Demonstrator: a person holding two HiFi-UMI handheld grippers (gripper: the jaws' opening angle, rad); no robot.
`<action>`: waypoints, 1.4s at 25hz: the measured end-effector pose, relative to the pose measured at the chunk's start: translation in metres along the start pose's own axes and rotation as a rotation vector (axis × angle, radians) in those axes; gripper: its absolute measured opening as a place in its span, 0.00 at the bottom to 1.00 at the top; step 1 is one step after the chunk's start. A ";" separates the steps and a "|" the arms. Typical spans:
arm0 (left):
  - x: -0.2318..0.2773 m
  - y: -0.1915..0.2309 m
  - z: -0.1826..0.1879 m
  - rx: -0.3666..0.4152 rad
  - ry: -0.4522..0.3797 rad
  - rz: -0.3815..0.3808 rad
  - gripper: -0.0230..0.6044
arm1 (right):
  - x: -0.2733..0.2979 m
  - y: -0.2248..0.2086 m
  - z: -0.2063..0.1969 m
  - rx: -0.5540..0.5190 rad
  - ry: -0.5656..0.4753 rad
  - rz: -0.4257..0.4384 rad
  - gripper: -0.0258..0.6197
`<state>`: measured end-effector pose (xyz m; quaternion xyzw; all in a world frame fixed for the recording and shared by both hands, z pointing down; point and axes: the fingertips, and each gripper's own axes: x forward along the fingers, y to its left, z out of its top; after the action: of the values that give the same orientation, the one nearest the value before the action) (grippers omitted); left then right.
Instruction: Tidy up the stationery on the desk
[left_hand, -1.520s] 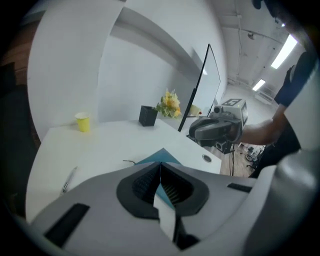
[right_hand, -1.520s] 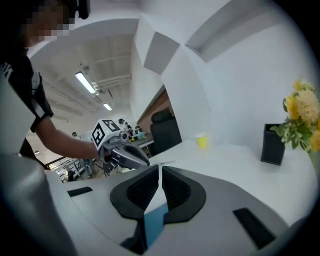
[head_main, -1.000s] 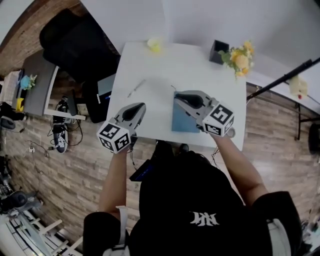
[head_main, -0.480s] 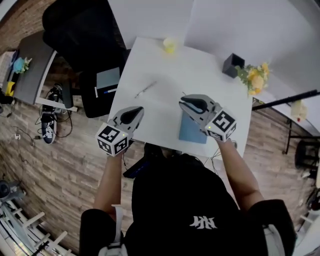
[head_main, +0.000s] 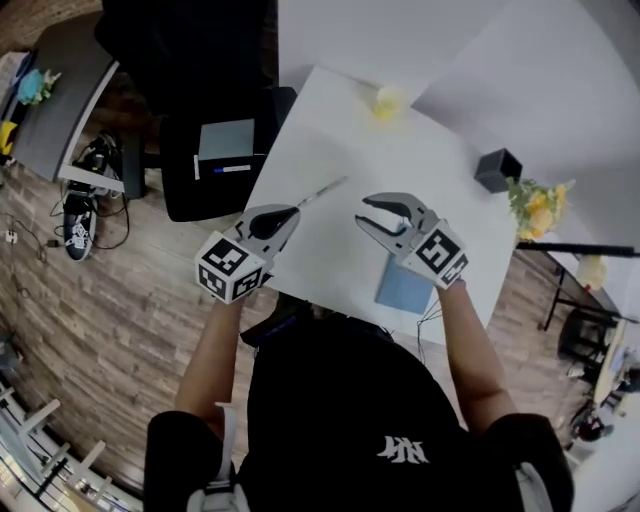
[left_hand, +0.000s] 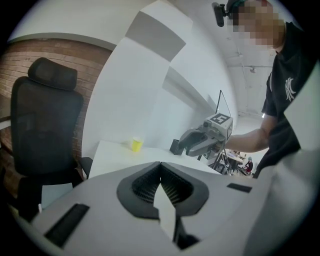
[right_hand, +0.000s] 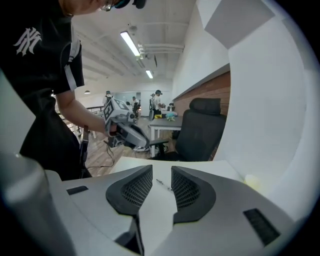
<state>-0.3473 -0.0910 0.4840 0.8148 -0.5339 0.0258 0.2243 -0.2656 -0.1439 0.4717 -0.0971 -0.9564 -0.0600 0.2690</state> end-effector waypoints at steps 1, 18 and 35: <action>0.000 0.008 0.001 -0.002 0.001 0.000 0.04 | 0.010 -0.002 -0.003 -0.002 0.022 0.017 0.22; 0.020 0.065 -0.045 -0.020 0.082 -0.101 0.04 | 0.124 -0.017 -0.050 -0.246 0.326 0.228 0.28; 0.060 0.072 -0.059 -0.075 0.082 -0.224 0.04 | 0.149 -0.026 -0.123 -0.487 0.562 0.418 0.25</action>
<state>-0.3729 -0.1431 0.5781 0.8586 -0.4306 0.0138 0.2777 -0.3344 -0.1664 0.6525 -0.3295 -0.7636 -0.2524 0.4946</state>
